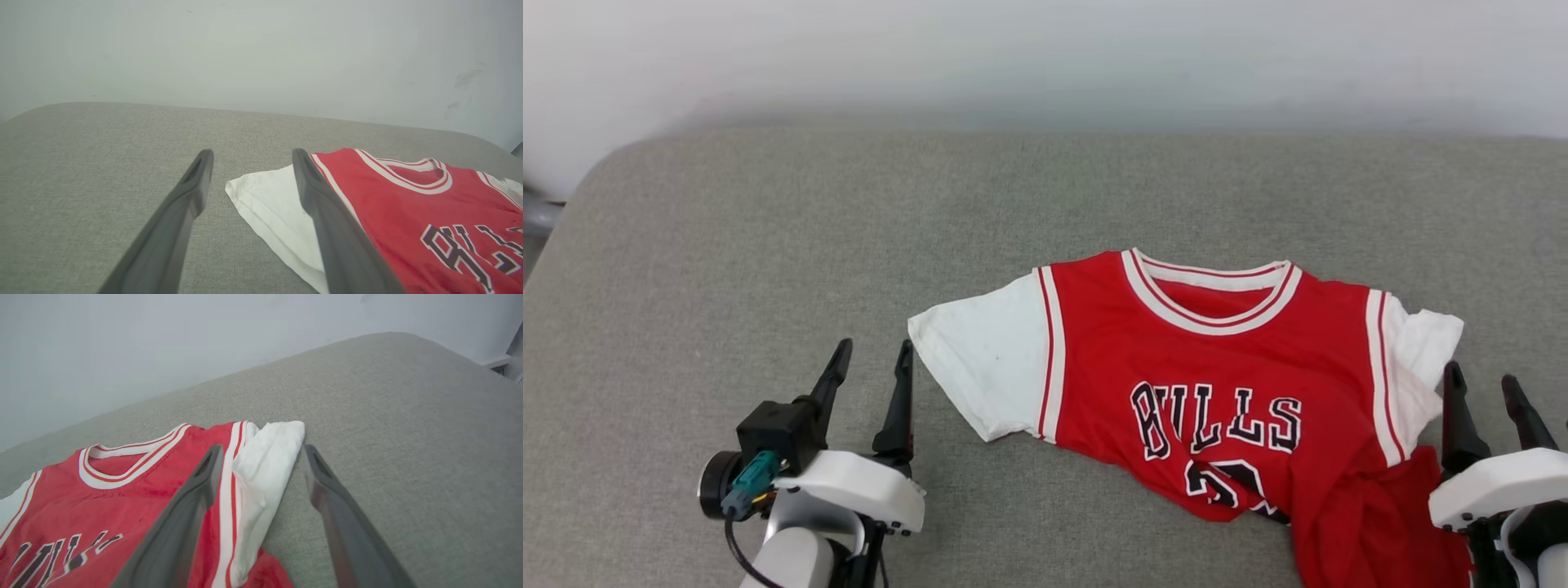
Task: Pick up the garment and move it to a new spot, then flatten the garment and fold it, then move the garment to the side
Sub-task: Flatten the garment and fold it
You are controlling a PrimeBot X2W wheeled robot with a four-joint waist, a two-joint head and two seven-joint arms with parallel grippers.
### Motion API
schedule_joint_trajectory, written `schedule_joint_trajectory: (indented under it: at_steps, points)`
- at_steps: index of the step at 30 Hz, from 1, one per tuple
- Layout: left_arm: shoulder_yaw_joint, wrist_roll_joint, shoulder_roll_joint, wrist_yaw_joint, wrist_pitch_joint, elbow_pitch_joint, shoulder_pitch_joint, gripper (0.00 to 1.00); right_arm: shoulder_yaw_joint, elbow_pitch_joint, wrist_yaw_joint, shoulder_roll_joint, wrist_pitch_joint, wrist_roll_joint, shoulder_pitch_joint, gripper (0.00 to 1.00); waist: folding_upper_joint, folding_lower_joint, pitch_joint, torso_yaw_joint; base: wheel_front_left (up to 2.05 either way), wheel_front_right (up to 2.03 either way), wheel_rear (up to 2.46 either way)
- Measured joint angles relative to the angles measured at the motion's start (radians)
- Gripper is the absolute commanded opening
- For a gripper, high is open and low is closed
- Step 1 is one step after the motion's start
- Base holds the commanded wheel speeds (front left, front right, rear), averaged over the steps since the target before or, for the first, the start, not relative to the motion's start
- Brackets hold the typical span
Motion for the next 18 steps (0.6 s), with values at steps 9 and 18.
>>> schedule_joint_trajectory:
  at_steps: [9,18]
  points:
    - [0.011,-0.008,0.032,0.019,0.02,-0.022,0.045,1.0,0.16,-0.271,0.0,0.026,0.009,-0.107,0.13,1.0,0.0,0.0,-0.064,-0.031,0.0,0.0,0.0]
    - [-0.002,-0.043,0.057,-0.006,0.128,-0.016,0.037,1.0,0.222,-0.451,0.0,0.032,0.086,-0.113,0.226,1.0,0.0,-0.0001,-0.064,-0.068,0.0,0.0,0.0]
